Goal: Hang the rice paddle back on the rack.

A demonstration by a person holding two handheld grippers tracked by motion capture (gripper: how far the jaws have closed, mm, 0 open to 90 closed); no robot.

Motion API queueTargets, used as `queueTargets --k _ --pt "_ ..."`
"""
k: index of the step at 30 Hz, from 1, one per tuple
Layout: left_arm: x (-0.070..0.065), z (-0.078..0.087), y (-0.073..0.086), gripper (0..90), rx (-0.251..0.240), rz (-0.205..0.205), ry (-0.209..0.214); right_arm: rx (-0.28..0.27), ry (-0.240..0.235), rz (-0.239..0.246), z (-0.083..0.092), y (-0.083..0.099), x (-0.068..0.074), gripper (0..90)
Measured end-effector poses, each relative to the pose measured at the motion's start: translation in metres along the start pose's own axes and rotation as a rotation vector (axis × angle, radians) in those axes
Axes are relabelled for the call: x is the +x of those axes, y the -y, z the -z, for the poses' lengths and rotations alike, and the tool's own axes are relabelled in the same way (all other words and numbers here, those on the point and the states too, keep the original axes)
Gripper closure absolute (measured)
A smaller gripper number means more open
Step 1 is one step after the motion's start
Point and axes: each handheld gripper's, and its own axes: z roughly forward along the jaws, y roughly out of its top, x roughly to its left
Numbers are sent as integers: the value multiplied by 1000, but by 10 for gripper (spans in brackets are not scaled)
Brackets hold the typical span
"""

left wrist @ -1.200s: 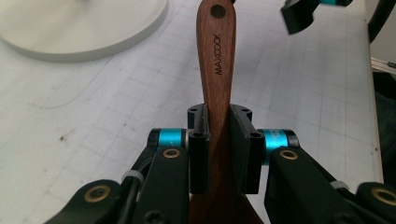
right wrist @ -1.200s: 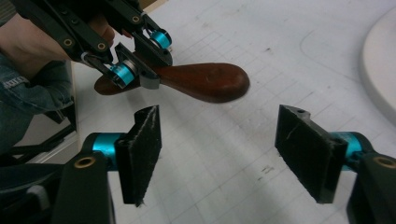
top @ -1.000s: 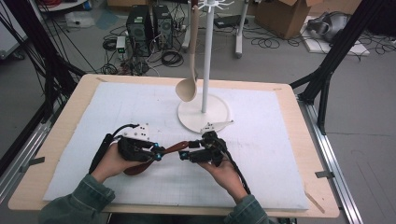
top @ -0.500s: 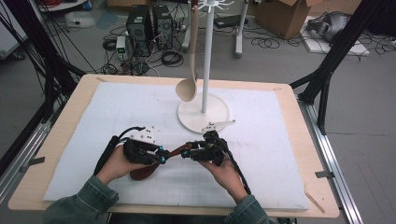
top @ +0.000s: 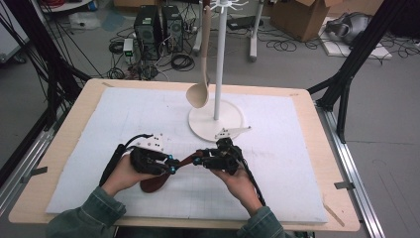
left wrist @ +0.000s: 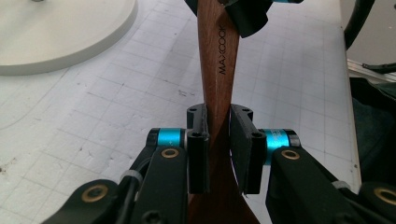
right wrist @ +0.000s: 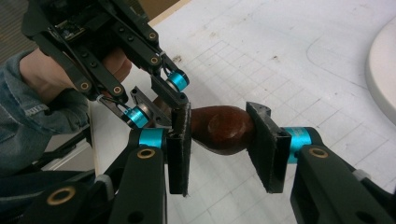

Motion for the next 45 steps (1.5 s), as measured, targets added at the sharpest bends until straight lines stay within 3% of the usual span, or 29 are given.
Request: queueTargets --k 12,17,21,24,28,38,45 --pt "6 3 7 722 29 40 43 12 -34 11 -1 -1 5 670" --pt "4 7 5 731 6 36 48 -9 -55 26 1 -5 8 689" --pt "2 10 3 750 -22 17 66 -62 -65 34 4 -8 12 683" --pt "0 11 -1 758 -41 7 67 -63 -77 31 3 -10 13 618" --pt "0 13 -5 759 -65 10 62 -57 -81 34 0 -10 15 605" --pt "-3 10 -12 759 -97 5 57 -97 -100 65 1 -14 22 716" --pt "-2 14 -11 734 -119 12 98 -108 -153 55 4 -15 22 759"
